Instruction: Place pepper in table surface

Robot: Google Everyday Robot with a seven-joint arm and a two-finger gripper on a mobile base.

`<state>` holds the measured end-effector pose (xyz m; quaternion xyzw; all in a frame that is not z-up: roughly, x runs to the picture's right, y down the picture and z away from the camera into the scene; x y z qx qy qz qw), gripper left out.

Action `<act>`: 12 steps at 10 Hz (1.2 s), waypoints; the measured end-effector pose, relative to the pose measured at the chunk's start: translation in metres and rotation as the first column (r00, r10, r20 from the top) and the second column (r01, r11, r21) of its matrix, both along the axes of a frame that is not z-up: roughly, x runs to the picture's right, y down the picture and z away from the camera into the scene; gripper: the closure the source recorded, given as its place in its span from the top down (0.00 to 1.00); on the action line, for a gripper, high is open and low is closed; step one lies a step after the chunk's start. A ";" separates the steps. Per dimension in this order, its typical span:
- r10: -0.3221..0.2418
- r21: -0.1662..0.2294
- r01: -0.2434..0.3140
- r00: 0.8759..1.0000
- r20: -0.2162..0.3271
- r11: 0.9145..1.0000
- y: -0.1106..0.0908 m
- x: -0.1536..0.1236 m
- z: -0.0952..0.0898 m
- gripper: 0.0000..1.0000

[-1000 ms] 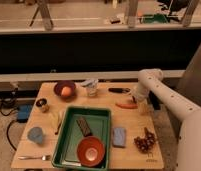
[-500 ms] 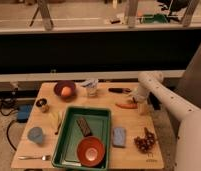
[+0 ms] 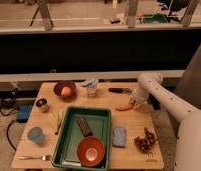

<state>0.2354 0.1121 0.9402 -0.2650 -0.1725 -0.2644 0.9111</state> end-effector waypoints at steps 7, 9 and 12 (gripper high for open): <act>-0.043 0.013 0.043 0.999 -0.005 0.999 -0.012 -0.008 -0.029 0.18; -0.039 0.012 0.039 0.999 -0.002 0.999 -0.012 -0.005 -0.031 0.34; -0.049 0.013 0.049 0.999 0.004 0.999 -0.011 -0.008 -0.035 0.63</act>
